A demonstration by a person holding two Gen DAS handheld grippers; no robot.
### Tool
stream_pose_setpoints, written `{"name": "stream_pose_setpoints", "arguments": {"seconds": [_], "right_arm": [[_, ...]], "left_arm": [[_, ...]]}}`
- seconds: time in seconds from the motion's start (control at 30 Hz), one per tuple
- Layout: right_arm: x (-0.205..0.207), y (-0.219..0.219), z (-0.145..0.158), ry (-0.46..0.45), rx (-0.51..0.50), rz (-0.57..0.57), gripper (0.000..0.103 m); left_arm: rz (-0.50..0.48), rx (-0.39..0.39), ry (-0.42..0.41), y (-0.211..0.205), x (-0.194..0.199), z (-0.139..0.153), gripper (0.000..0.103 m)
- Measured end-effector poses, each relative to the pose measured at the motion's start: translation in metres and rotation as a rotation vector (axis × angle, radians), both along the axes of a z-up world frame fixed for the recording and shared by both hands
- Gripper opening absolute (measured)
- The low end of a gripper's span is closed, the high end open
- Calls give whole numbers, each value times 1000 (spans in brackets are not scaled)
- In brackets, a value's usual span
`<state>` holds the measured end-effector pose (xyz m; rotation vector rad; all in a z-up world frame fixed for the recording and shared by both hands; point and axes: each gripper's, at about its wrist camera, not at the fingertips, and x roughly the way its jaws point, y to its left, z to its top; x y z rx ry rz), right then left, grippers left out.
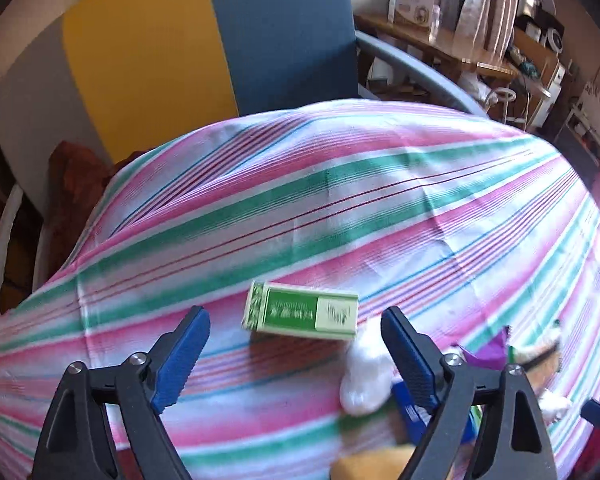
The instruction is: Organize objects
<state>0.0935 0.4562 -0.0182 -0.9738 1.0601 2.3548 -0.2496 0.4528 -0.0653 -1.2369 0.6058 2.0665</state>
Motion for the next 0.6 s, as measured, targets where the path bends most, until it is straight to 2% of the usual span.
{"name": "stream_pose_setpoints", "arguments": {"seconds": [0.13,0.17,0.23,0.3,0.47,0.6], "right_arm": [[-2,-1,-1,5,-11,14,102],[-2,-2,-2,6,-13,15,102],[-1,0,-2,7,-12,6,102],[1,1,-2,6,-8,-6,102],[0,1,0,-2,19,-11,102],[0,0,0,-21,36,-18,102]], "left_arm": [[-4,-35,-53,11,-10,-21,88],[-4,-41,-67,10,-11,-28,76],[6,-9,-90,1,-10,-29,73],[32,60,-89,-17,-7,-18,73],[101,172,-94,-69,7,18,73],[120,193,-50,-112,36,48,73]]}}
